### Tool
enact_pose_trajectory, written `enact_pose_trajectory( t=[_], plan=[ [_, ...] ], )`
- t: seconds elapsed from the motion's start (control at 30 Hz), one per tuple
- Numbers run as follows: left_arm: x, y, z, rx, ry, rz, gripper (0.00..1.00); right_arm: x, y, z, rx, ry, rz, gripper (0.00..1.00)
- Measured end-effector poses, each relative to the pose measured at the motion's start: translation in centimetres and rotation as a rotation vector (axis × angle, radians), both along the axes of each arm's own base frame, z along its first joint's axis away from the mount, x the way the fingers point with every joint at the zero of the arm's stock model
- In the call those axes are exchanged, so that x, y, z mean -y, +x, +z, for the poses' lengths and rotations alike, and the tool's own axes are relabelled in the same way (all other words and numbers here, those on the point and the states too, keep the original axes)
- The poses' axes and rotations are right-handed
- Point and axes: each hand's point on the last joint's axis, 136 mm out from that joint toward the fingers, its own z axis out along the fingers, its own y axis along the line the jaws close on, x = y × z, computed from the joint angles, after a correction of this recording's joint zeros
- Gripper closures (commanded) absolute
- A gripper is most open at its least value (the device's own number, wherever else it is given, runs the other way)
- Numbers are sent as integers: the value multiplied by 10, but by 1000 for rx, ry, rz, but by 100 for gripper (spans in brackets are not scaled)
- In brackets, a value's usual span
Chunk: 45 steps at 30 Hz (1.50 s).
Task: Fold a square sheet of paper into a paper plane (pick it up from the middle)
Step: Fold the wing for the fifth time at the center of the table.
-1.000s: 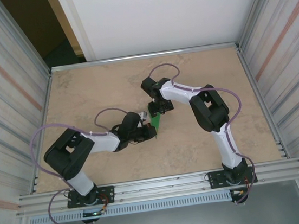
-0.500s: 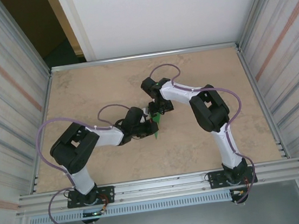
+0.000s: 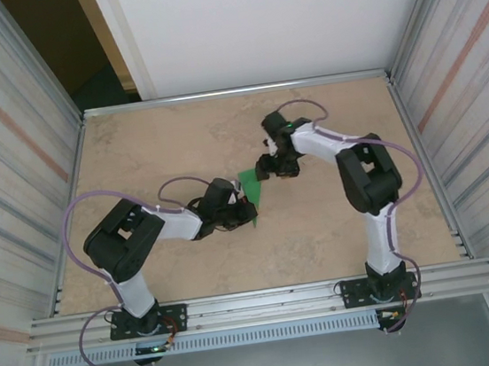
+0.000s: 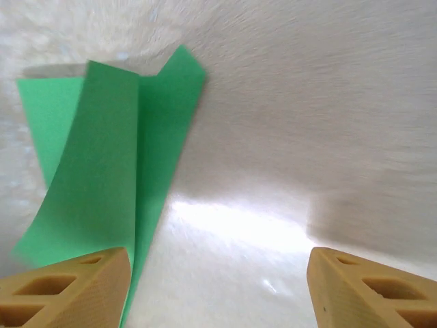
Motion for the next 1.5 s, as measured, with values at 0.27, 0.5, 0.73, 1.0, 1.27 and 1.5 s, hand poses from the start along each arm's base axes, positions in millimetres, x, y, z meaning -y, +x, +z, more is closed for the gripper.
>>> enact_pose_trajectory(
  t=[0.27, 0.5, 0.73, 1.0, 1.27, 1.5],
  plan=[
    [0, 0, 1, 5, -13, 4, 100, -30, -38, 33, 22, 311, 111, 89],
    [0, 0, 1, -2, -19, 7, 100, -58, -70, -2, -103, 369, 196, 96],
    [0, 0, 1, -6, -21, 9, 100, -63, -68, -27, -159, 364, 195, 97],
    [0, 0, 0, -25, -31, 3, 100, -68, -46, -32, -152, 347, 183, 95],
    [-1, -1, -2, -36, -36, 2, 100, -65, -33, -34, -217, 338, 128, 95],
    [-1, -2, -2, -37, -47, 2, 100, -55, 17, -33, -164, 344, 57, 91]
  ],
)
